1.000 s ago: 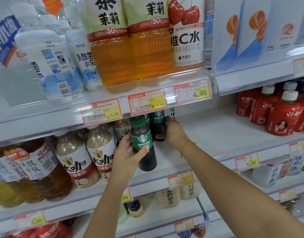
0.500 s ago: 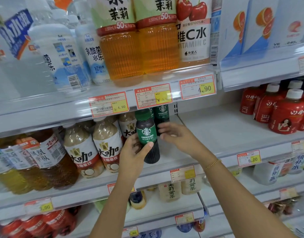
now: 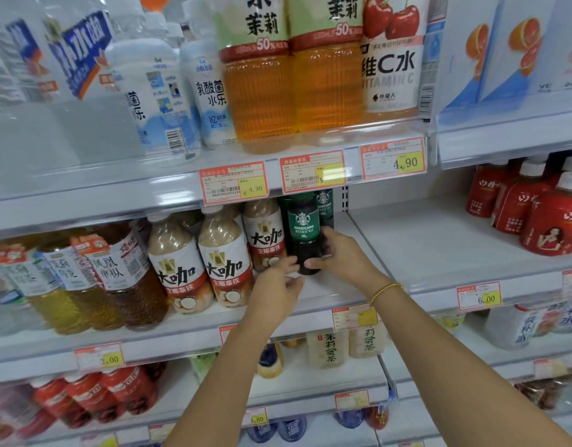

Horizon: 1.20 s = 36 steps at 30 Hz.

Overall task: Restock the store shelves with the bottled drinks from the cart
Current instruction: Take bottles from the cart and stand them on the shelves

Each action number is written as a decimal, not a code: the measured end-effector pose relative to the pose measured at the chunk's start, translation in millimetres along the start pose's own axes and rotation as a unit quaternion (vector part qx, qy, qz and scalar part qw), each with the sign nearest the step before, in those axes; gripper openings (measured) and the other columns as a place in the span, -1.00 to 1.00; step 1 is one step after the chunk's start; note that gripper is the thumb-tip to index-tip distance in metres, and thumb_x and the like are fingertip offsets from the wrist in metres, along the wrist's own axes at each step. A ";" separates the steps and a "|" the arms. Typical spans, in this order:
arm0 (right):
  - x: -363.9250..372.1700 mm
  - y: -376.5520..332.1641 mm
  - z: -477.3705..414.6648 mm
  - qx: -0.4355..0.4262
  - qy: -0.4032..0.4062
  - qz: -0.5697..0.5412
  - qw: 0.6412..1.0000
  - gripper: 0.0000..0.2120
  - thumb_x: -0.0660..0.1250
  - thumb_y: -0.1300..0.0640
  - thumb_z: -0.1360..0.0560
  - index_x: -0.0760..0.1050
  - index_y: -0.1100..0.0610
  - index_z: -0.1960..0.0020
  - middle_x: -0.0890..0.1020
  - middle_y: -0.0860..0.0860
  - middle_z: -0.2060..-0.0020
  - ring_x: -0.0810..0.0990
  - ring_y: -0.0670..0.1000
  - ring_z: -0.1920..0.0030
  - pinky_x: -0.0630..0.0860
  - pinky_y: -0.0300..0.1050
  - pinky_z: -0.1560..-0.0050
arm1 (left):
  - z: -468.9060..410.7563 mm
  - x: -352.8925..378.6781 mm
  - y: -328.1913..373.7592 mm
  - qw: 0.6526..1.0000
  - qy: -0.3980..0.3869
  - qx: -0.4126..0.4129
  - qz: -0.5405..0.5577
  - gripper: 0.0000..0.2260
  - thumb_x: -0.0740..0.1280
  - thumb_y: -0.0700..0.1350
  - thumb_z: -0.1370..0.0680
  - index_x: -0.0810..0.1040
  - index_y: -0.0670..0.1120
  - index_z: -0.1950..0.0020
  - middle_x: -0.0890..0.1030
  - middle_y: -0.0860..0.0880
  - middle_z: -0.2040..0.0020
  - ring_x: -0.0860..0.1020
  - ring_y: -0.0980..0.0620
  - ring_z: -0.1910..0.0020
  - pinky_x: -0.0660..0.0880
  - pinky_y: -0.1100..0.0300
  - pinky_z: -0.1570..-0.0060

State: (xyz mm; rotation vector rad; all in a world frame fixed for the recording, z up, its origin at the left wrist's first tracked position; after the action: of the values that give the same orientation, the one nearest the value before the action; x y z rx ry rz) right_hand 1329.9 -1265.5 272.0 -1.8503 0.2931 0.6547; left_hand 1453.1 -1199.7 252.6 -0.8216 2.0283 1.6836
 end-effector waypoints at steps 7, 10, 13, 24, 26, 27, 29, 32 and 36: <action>8.1 4.2 -8.1 0.027 0.030 -0.026 0.999 -0.45 0.54 0.23 -0.28 0.42 0.23 -0.22 0.62 0.17 -0.05 0.60 0.13 -0.04 0.54 0.07 -0.14 | -2.7 2.2 -7.6 0.999 0.020 -0.032 -0.037 -0.64 0.30 -0.10 -0.53 0.43 -0.04 -0.34 0.58 -0.04 -0.17 0.57 0.02 -0.08 0.49 0.11 -0.17; 8.8 3.0 -9.5 0.030 0.029 -0.018 0.999 -0.47 0.53 0.24 -0.29 0.43 0.24 -0.20 0.62 0.18 -0.06 0.60 0.13 -0.05 0.54 0.04 -0.14 | -6.2 3.7 -10.2 0.997 0.021 -0.035 -0.059 -0.62 0.30 -0.09 -0.53 0.42 -0.02 -0.35 0.58 -0.05 -0.16 0.56 0.01 -0.07 0.50 0.10 -0.15; 7.8 3.5 -10.5 0.033 0.032 -0.002 0.999 -0.46 0.53 0.19 -0.30 0.44 0.24 -0.21 0.63 0.17 -0.05 0.60 0.12 -0.06 0.53 -0.03 -0.11 | -7.2 4.2 -11.6 0.997 0.023 -0.034 -0.070 -0.62 0.29 -0.07 -0.54 0.41 -0.01 -0.36 0.57 -0.04 -0.17 0.56 0.02 -0.08 0.49 0.11 -0.14; -26.6 -1.2 70.7 -0.032 0.121 0.050 0.991 -0.94 0.35 0.21 -0.45 0.56 0.21 0.15 0.59 0.06 0.26 0.49 -0.06 0.27 0.43 -0.25 0.17 | 89.0 -13.3 17.0 0.976 0.199 0.078 0.031 -0.82 0.24 -0.11 -0.58 0.50 -0.13 0.18 0.56 0.02 0.30 0.48 0.16 0.32 0.39 0.35 0.26; -28.6 5.6 113.0 -0.075 0.132 0.060 0.987 -0.93 0.35 0.20 -0.44 0.54 0.21 0.19 0.56 0.06 0.27 0.46 -0.05 0.25 0.38 -0.26 0.20 | 126.8 6.5 -4.6 0.980 0.190 0.038 0.035 -0.71 0.23 -0.07 -0.59 0.42 -0.19 0.28 0.47 -0.03 0.42 0.38 0.12 0.43 0.29 0.30 0.36; -26.9 14.2 134.9 -0.087 0.129 0.057 0.986 -0.92 0.34 0.19 -0.44 0.53 0.21 0.18 0.54 0.05 0.25 0.46 -0.06 0.24 0.37 -0.27 0.20 | 145.4 22.0 -20.1 0.984 0.171 0.010 0.043 -0.70 0.23 -0.08 -0.59 0.39 -0.19 0.30 0.42 -0.03 0.44 0.35 0.11 0.45 0.26 0.30 0.38; -18.1 44.1 174.6 -0.084 0.107 0.045 0.990 -0.91 0.33 0.18 -0.45 0.52 0.21 0.16 0.52 0.05 0.21 0.47 -0.05 0.23 0.41 -0.26 0.19 | 182.7 59.9 -55.9 0.991 0.117 -0.042 0.045 -0.69 0.24 -0.11 -0.59 0.36 -0.14 0.35 0.35 0.01 0.47 0.32 0.10 0.46 0.23 0.24 0.37; 27.6 134.3 222.1 0.043 -0.016 0.067 0.997 -0.88 0.38 0.18 -0.44 0.51 0.22 0.09 0.56 0.10 0.17 0.53 0.06 0.16 0.40 -0.23 0.18 | 232.2 119.9 -114.2 0.992 0.032 -0.125 0.018 -0.71 0.29 -0.12 -0.56 0.39 -0.06 0.37 0.39 0.05 0.49 0.39 0.17 0.45 0.25 0.20 0.36; 102.9 255.6 302.4 0.206 -0.164 0.101 0.959 -0.75 0.40 0.21 -0.43 0.50 0.27 -0.06 0.62 0.18 0.10 0.59 0.16 0.08 0.47 -0.11 -0.02 | 286.0 198.6 -186.1 0.963 -0.104 -0.251 0.005 -0.91 0.34 -0.16 -0.52 0.51 -0.05 0.19 0.59 0.00 0.23 0.57 0.02 0.22 0.44 0.23 0.11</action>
State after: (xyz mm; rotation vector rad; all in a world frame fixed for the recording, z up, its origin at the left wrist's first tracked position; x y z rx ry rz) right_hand 1197.8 -1070.4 -62.4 -1.2998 0.3696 0.9505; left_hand 1401.1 -980.7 -71.7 -0.7432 1.4862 2.2269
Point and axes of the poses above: each hand's wrist, its own z-axis away from the middle knuckle, its own x-axis out of the palm, y = z × x, the point moved 8 cm from there along -z, towards the middle knuckle
